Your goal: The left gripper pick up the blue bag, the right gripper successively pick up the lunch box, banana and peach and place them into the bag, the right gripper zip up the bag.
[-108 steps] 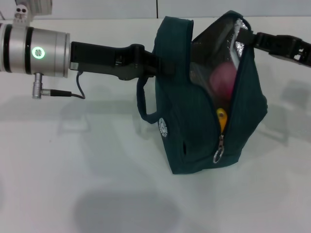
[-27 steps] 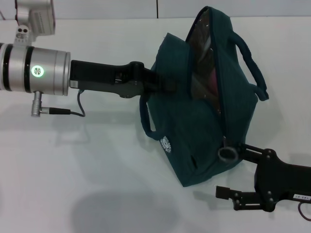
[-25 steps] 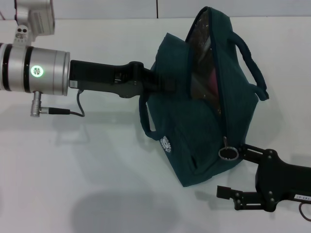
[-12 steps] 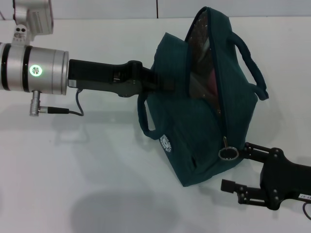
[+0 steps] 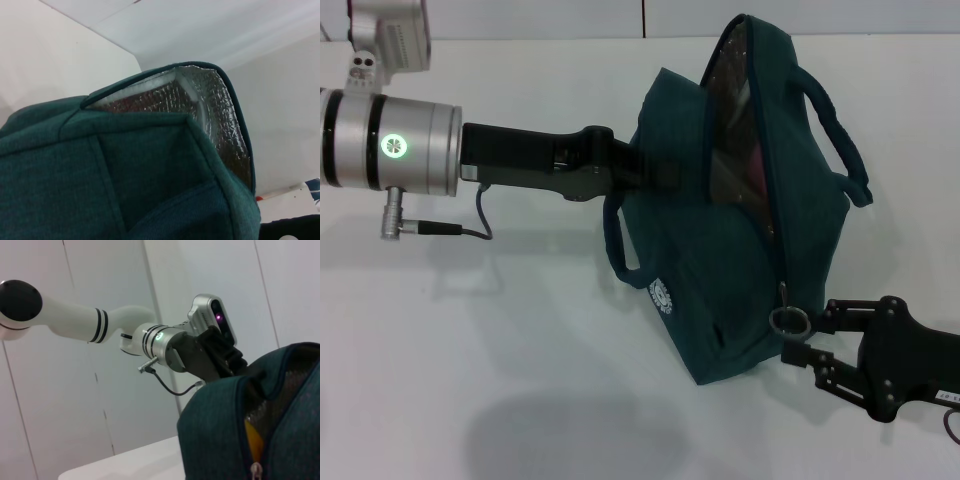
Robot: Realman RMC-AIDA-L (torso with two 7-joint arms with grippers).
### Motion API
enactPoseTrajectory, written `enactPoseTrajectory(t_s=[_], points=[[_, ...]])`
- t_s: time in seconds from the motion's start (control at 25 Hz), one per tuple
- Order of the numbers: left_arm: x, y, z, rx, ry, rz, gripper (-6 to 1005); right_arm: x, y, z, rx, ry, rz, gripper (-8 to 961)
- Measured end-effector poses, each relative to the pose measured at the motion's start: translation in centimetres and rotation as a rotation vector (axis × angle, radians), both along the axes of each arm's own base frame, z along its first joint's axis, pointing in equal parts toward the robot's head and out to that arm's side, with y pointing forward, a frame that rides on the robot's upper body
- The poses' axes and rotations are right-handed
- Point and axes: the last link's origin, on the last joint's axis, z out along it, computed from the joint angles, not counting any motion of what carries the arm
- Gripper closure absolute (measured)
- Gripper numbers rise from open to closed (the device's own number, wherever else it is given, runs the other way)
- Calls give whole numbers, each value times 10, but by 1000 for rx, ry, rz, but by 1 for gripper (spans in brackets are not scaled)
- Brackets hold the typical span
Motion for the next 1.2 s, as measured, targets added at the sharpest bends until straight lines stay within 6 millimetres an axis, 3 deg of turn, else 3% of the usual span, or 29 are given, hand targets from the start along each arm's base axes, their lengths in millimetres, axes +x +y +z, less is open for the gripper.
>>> enactPoseTrajectory(t_s=[0.12, 0.2, 1.2], points=[[0, 0, 0, 1, 0, -1, 956, 1, 1, 0, 12, -1, -11, 504], [0, 0, 0, 1, 1, -2, 956, 2, 3, 0, 18, -6, -18, 729], [0, 0, 1, 6, 1, -14, 956, 0, 5, 1, 47, -17, 23, 926]])
